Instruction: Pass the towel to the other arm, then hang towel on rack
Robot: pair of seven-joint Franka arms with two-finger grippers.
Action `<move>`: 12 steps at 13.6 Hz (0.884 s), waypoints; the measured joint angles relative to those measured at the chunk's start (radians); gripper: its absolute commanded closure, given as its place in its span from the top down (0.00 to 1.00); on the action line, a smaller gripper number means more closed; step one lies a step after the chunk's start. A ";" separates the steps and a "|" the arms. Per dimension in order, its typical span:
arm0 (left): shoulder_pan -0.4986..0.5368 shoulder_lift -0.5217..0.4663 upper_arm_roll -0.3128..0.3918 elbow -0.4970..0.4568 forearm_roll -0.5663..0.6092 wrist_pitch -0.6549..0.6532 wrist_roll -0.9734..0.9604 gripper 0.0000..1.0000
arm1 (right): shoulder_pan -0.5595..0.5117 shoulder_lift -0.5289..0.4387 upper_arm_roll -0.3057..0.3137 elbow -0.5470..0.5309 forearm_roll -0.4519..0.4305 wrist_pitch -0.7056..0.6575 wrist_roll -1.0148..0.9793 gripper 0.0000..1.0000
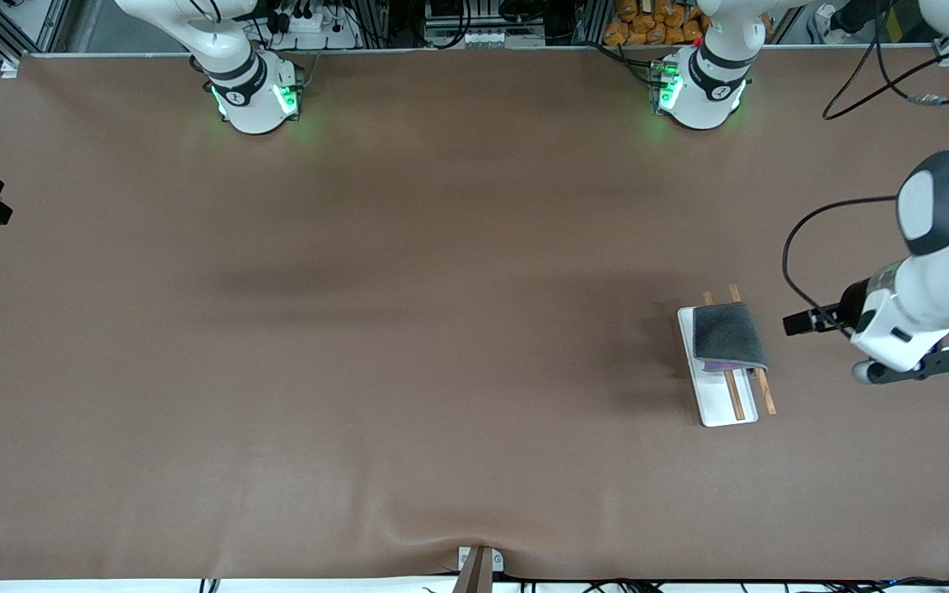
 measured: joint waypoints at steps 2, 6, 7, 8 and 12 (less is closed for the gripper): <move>0.000 -0.036 -0.014 0.051 0.000 -0.064 0.000 1.00 | 0.000 0.000 0.000 0.000 0.000 -0.010 0.019 1.00; 0.000 -0.120 -0.034 0.101 0.000 -0.129 0.001 1.00 | 0.000 0.000 0.000 0.001 0.000 -0.013 0.029 1.00; 0.000 -0.134 -0.039 0.101 0.000 -0.139 0.001 1.00 | 0.000 0.000 0.000 0.001 0.000 -0.014 0.029 1.00; -0.001 -0.141 -0.041 0.103 0.000 -0.150 0.001 1.00 | 0.000 0.000 0.001 0.001 0.000 -0.014 0.029 1.00; -0.004 -0.158 -0.053 0.166 0.008 -0.218 0.001 1.00 | 0.000 0.000 0.001 0.001 0.000 -0.014 0.029 1.00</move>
